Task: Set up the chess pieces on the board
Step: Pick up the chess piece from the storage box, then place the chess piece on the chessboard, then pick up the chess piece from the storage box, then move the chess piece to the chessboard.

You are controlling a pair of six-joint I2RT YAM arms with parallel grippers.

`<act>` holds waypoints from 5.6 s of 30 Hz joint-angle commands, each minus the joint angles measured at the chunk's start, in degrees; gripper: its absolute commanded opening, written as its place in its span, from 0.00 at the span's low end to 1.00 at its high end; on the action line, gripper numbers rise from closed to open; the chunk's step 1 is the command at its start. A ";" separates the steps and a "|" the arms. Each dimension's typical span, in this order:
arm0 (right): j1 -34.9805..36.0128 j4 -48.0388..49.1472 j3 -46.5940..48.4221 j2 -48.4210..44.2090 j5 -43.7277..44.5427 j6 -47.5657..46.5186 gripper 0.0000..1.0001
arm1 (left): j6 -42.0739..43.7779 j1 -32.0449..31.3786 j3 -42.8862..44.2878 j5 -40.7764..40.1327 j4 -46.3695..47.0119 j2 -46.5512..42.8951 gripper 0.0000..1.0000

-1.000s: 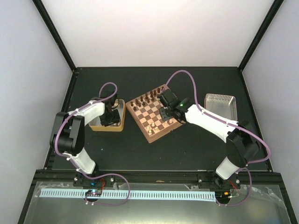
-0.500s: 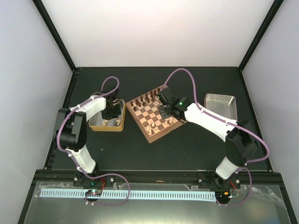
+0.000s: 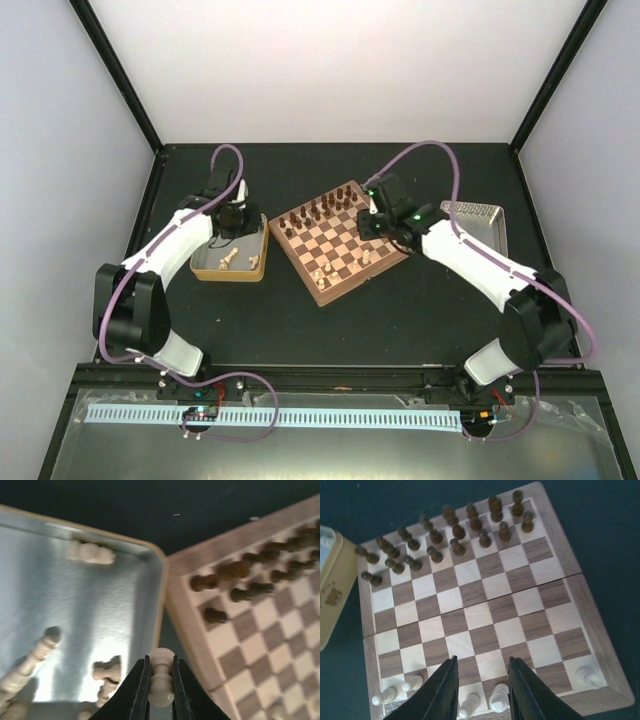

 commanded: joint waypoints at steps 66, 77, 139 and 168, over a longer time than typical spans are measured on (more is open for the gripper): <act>-16.05 1.78 -14.85 -12.56 -0.47 15.59 0.30 | 21.58 -31.06 34.51 0.65 -20.67 33.12 0.28; -16.04 1.91 -14.87 -14.13 0.50 15.70 0.30 | 15.04 -26.07 34.42 -4.98 -18.08 22.76 0.43; -16.05 1.25 -11.34 -9.02 -0.54 15.34 0.29 | 7.42 3.44 7.92 -12.24 -12.42 18.46 0.34; -15.26 9.43 -0.84 -4.42 -42.87 4.62 0.51 | 19.77 0.42 5.32 44.95 3.87 0.63 0.02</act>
